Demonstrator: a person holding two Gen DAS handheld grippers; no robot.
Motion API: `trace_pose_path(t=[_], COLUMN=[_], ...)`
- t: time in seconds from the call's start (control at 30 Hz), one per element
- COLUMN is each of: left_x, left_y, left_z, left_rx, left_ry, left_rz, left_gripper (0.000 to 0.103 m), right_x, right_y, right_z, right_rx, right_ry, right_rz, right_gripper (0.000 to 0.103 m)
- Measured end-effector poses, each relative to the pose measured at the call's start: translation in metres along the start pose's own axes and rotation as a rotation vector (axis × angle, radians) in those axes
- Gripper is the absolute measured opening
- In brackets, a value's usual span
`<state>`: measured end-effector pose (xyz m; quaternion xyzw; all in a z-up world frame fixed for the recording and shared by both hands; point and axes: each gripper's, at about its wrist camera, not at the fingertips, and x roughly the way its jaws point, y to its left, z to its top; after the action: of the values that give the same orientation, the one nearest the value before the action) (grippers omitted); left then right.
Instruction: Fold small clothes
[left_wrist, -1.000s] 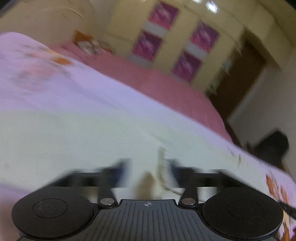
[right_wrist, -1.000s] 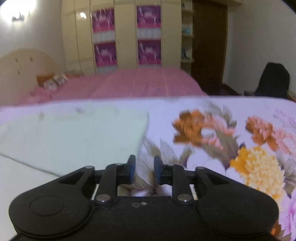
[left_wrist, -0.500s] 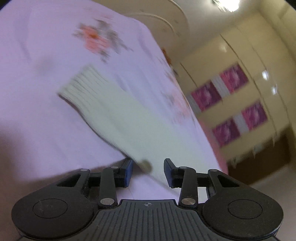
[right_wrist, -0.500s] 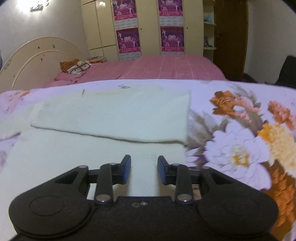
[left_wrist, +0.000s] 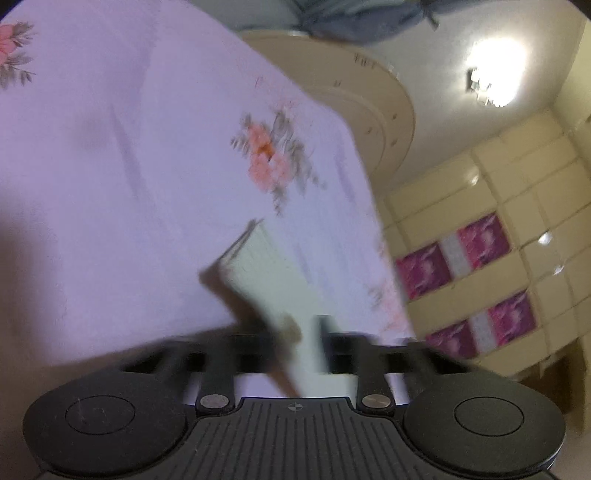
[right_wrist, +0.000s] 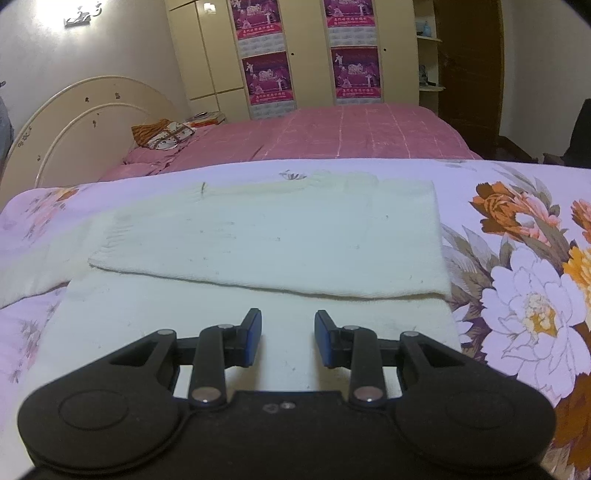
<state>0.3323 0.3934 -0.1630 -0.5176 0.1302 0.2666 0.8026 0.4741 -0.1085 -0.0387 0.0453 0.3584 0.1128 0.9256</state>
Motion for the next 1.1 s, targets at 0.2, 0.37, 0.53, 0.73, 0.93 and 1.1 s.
trace_pose_path(t=[0.2, 0.37, 0.53, 0.73, 0.93, 1.1], left_x=[0.01, 0.018, 0.041, 0.055, 0.055, 0.042], left_y=[-0.024, -0.054, -0.124, -0.215, -0.277, -0.313], left_z=[0.002, -0.008, -0.049, -0.154, -0.253, -0.317], left_rx=[0.088, 0.129, 0.304, 0.622, 0.828, 0.971], left_ry=[-0.011, 0.0, 0.193, 0.341, 0.439, 0.491], left_rz=[-0.035, -0.073, -0.221, -0.312, -0.4, -0.4], left_gripper=[0.002, 0.002, 0.002, 0.002, 0.002, 0.002], right_x=[0.001, -0.005, -0.011, -0.017, -0.029, -0.037], right_y=[-0.006, -0.013, -0.025, -0.038, -0.059, -0.079], right_z=[-0.001, -0.002, -0.003, -0.008, -0.011, -0.013], right_rx=[0.031, 0.041, 0.068, 0.111, 0.156, 0.203], right_ry=[-0.004, -0.012, -0.023, -0.03, -0.05, -0.067], right_rz=[-0.01, -0.018, -0.032, -0.039, -0.05, -0.055], right_gripper=[0.031, 0.031, 0.031, 0.031, 0.032, 0.033])
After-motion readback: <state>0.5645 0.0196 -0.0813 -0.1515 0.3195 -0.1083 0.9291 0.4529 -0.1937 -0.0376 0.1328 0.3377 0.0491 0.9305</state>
